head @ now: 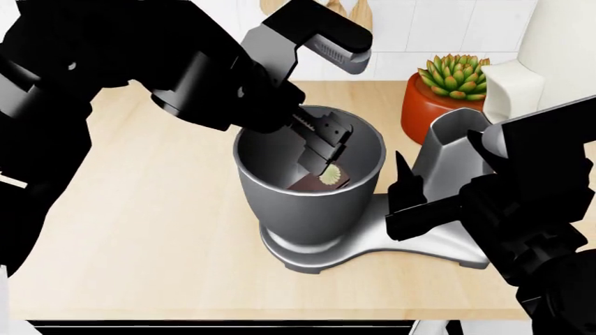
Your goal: Place the cake in the stand mixer bowl.
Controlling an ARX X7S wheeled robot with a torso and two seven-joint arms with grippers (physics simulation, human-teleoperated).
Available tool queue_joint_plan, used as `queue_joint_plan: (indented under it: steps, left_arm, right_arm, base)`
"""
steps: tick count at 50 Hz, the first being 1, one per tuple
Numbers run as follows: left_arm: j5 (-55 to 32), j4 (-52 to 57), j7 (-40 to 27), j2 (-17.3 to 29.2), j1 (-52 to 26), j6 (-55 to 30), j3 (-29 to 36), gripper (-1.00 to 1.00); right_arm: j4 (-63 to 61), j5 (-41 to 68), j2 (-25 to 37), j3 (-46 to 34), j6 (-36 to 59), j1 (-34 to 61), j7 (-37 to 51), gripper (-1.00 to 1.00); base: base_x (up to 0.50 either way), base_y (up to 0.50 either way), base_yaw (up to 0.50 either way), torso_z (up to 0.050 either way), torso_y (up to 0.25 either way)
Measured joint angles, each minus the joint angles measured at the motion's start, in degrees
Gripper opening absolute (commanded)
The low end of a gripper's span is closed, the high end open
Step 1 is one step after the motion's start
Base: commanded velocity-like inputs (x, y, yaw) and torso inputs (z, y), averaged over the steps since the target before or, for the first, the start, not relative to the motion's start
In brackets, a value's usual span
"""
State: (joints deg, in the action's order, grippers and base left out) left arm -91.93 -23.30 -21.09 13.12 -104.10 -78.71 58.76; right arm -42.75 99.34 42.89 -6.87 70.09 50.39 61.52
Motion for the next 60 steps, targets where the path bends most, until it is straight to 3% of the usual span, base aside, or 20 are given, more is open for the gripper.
queue_joint_plan:
  steps: [11, 22, 43, 60]
  left_arm:
    - [-0.57, 0.14, -2.07, 0.94, -1.64, 1.94, -1.74, 1.00]
    - [-5.60, 3.74, -8.26, 4.60, -3.25, 2.31, -5.19, 1.00]
    - [-32.91, 27.13, -32.88, 17.47, -4.60, 8.38, -10.29, 1.00]
    - [-41.32, 39.38, -40.75, 22.90, -4.39, 13.08, -12.28, 1.00]
  right_arm:
    - [-0.12, 0.38, 0.37, -0.24, -0.44, 0.29, 0.28, 1.00]
    - [-0.47, 1.76, 0.98, -0.40, -1.20, 1.06, 1.31, 1.00]
    - [-6.49, 16.02, 4.71, -1.27, -8.02, 12.09, 10.92, 1.00]
    - [-8.53, 19.27, 5.20, -1.04, -10.67, 16.05, 12.94, 1.00]
  base:
    - [0.00, 0.00, 0.00, 0.000, 0.000]
    - [0.00, 0.00, 0.00, 0.000, 0.000]
    - [0.00, 0.00, 0.00, 0.000, 0.000]
    - [0.00, 0.00, 0.00, 0.000, 0.000]
